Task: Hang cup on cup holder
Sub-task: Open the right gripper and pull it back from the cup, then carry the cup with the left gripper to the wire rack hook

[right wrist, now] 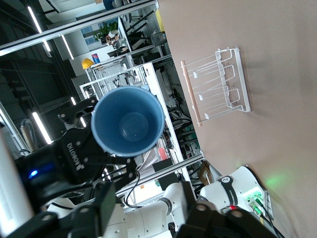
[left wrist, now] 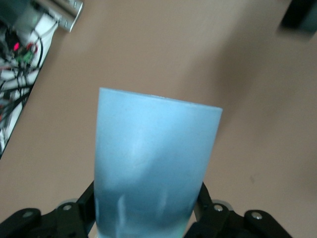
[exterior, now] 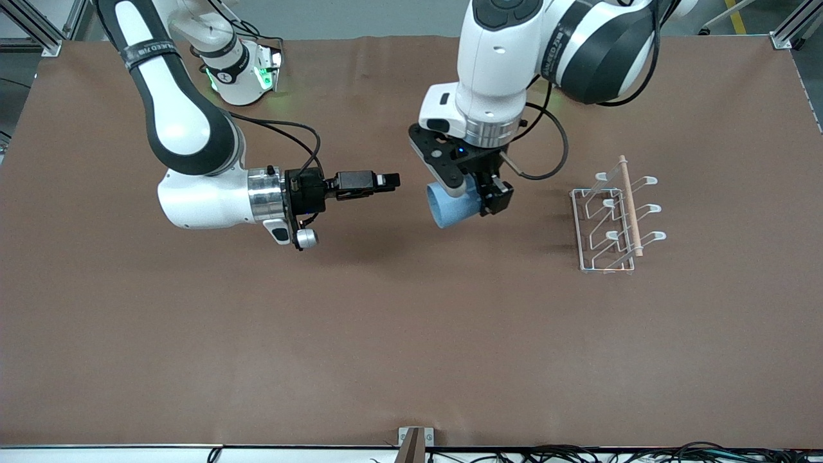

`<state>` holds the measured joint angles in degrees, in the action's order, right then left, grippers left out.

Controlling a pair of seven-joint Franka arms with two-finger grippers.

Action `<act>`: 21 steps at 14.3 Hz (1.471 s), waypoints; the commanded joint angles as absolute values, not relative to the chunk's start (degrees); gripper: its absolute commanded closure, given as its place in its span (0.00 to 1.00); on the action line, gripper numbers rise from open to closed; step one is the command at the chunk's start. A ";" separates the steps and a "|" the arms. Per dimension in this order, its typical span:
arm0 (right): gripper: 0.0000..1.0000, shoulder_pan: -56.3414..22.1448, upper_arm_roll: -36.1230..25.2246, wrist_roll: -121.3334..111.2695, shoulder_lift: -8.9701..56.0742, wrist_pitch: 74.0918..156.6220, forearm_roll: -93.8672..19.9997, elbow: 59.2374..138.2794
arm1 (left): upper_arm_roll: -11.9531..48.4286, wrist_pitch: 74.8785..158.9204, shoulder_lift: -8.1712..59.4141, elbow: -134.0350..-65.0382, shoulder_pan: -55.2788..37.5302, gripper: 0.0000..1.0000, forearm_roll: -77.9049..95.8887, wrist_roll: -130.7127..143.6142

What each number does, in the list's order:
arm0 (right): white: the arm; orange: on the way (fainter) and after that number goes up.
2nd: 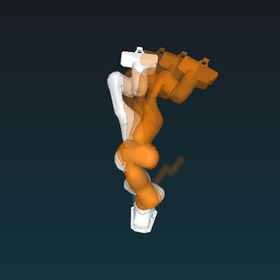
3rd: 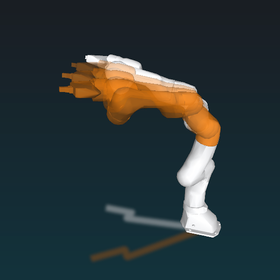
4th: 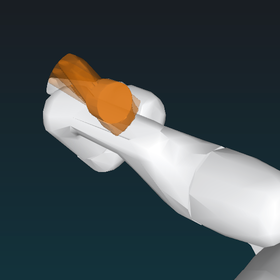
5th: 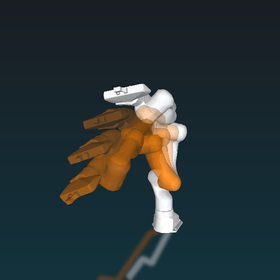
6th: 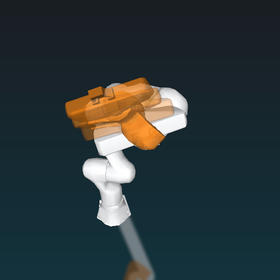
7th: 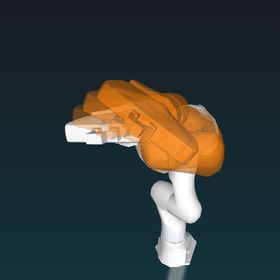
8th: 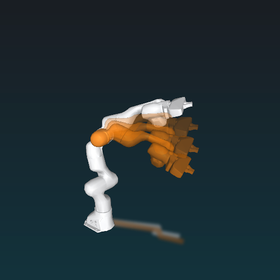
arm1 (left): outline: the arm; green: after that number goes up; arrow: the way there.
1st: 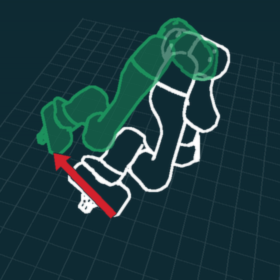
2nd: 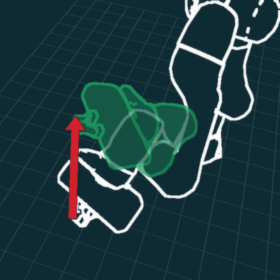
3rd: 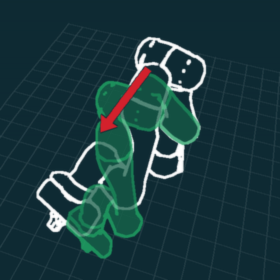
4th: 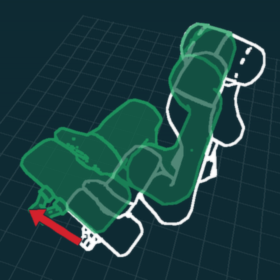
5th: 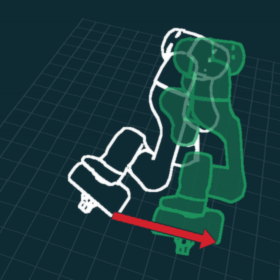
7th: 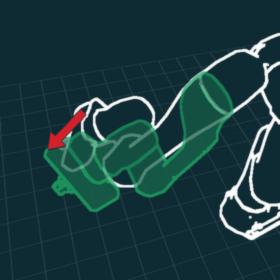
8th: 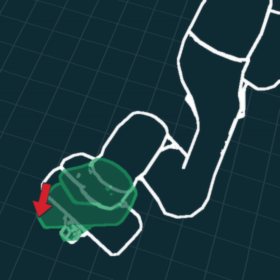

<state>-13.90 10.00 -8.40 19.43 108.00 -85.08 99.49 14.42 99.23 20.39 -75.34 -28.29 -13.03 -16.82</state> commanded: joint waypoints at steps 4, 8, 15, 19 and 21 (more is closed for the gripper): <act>0.00 -3.63 9.93 -8.09 16.62 106.61 -65.97 104.06 | 14.50 87.99 20.92 -78.56 -23.04 0.80 -25.91 -27.84; 0.00 6.04 9.93 -8.52 13.98 103.73 -48.20 104.50 | 14.50 85.53 20.92 -86.29 -18.64 0.80 -37.05 -37.94; 0.00 9.50 10.37 0.85 11.51 102.75 -26.22 96.44 | 14.50 83.76 23.11 -96.23 -16.52 0.80 -54.12 -40.43; 0.00 4.75 10.63 9.92 9.50 102.75 -13.03 93.70 | 14.50 78.58 28.99 -95.89 -18.63 0.80 -59.50 -36.84; 0.00 3.00 10.72 14.04 6.70 102.57 -6.28 93.69 | 14.50 76.30 30.93 -95.89 -19.77 0.80 -60.29 -35.51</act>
